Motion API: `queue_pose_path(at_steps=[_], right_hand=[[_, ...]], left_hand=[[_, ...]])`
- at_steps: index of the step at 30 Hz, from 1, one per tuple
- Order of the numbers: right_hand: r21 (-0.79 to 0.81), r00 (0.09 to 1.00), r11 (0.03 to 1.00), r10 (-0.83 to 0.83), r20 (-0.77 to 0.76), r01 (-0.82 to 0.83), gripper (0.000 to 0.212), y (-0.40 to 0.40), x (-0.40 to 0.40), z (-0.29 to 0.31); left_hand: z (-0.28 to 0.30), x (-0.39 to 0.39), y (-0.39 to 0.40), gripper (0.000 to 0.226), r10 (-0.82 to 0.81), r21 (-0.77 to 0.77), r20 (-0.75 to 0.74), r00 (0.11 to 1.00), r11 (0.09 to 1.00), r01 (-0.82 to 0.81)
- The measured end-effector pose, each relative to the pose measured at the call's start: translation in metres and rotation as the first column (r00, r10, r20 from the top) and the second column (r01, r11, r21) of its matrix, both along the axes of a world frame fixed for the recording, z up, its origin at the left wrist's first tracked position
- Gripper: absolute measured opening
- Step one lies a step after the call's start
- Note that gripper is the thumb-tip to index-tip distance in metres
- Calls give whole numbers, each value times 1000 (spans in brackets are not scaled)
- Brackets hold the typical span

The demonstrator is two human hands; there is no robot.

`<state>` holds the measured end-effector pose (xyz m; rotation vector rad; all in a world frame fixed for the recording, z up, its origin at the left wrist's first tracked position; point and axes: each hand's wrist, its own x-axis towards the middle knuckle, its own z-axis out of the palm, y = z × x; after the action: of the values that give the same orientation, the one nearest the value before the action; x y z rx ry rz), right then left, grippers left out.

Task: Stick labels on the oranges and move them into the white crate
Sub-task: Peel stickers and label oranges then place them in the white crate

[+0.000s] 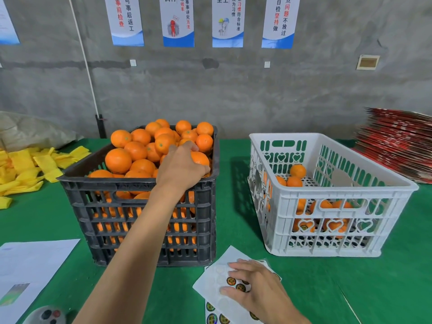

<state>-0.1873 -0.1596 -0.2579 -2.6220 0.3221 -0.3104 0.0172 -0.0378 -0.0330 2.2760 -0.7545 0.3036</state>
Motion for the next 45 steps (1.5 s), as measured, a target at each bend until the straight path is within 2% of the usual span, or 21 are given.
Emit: queue_pose_path(at_steps=[3,7,11,15,19,21,24,27,30,34,39,44,45], right_hand=[[61,1000,998,-6,22,4,53,0,0,-4],[239,988,968,-109,106,81,24,3,1,-6],[338,988,936,-135,75,102,12,2,-2,-4],[366,992,926,-114,45,90,8,2,-1,-2],[320,987,945,-110,114,69,5,2,-2,-6],[259,986,964,-94,138,55,16,2,-2,-8],[169,993,985,-54,101,36,43,1,-2,-9],[68,999,998,3,50,-7,46,-1,1,-8],[34,999,999,23,38,-24,42,-1,1,-10],[181,991,982,-77,111,56,19,2,-1,-10],[286,988,953,-126,85,97,19,2,3,-10],[421,987,898,-156,27,131,2,4,6,-9],[427,985,894,-170,33,140,5,4,6,-9]], left_hand=[[1,-1,1,57,-5,-3,-2,1000,1000,5],[0,-1,1,56,-5,-7,-4,1000,1000,5],[0,-1,1,57,-5,-5,-9,1000,1000,5],[0,-1,0,58,0,-6,-10,1000,1000,0],[0,0,-1,58,4,-7,-11,1000,1000,-4],[-1,1,-1,58,5,-3,-6,1000,1000,-5],[-1,1,0,57,4,-7,-5,1000,1000,-4],[-1,0,0,57,8,-5,-6,1000,1000,-8],[-1,0,0,57,3,-6,-7,1000,1000,-4],[-1,1,0,58,3,-8,-5,1000,1000,-3],[-2,2,-1,59,6,-8,-5,1000,1000,-6],[-2,2,0,58,5,-7,7,1000,1000,-5],[-2,2,0,58,4,-10,8,1000,1000,-4]])
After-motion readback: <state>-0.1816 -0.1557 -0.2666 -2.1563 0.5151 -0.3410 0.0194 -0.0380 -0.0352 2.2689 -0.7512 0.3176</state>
